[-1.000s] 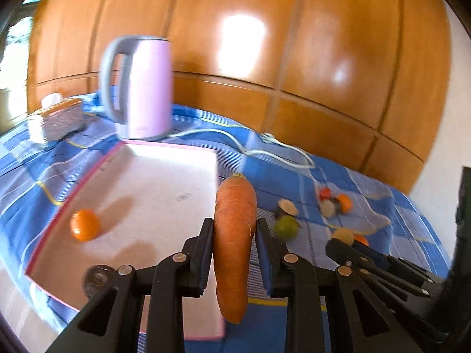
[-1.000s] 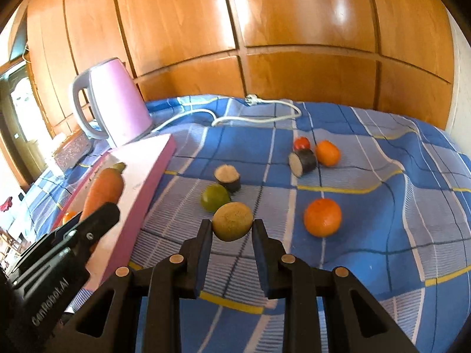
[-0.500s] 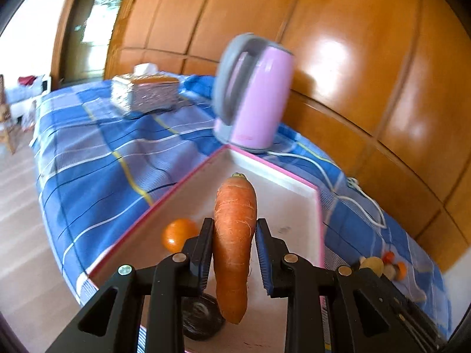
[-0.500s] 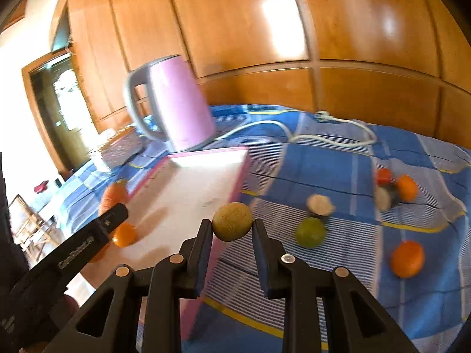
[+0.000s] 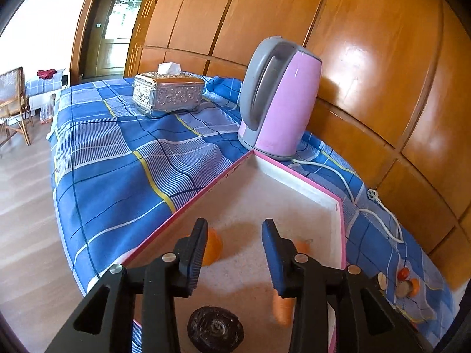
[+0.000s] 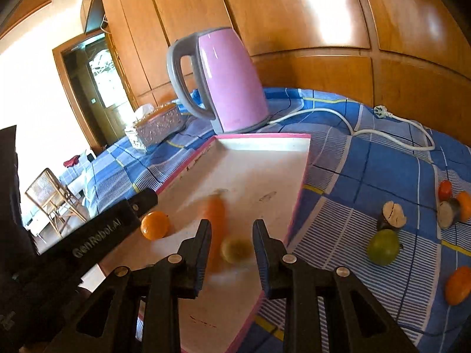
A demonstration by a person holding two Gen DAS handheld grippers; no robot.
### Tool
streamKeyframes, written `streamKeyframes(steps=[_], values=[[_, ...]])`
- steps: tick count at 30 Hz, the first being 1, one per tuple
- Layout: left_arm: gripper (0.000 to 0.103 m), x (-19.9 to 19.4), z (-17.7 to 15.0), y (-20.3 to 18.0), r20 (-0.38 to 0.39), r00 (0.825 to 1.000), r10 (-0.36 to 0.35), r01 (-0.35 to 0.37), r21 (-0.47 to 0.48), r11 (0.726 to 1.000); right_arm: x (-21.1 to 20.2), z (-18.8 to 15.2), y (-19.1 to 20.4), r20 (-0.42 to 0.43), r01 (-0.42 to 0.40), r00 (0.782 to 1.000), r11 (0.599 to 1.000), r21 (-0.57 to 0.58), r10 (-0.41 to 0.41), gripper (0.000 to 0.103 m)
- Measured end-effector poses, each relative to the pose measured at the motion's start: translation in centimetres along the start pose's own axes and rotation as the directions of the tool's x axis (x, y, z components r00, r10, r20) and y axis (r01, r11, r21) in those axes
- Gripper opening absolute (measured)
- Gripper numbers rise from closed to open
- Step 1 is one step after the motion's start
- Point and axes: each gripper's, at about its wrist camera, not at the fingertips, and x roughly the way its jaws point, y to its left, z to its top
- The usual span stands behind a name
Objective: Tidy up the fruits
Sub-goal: 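Lower the carrot into the tray and open the left tool while the right releases its fruit, then withdraw both tools from the tray and move the right tool to a tangerine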
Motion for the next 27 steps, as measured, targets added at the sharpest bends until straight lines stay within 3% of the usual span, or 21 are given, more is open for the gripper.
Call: streamKeyframes(steps=[16, 27], values=[[0.047, -0.5, -0.4, -1.1, 0.008, 1.0, -0.024, 0.023, 0.065, 0.998, -1.4, -1.1, -2.0, -0.01, 0.095, 0.995, 0.993, 0.066, -0.095, 0.029], [0.047, -1.5, -1.5, -3.4, 0.011, 0.997, -0.075, 0.071, 0.188, 0.98, -3.5, -1.9, -2.2, 0.012, 0.18, 0.983, 0.981, 0.067, -0.182, 0.029]])
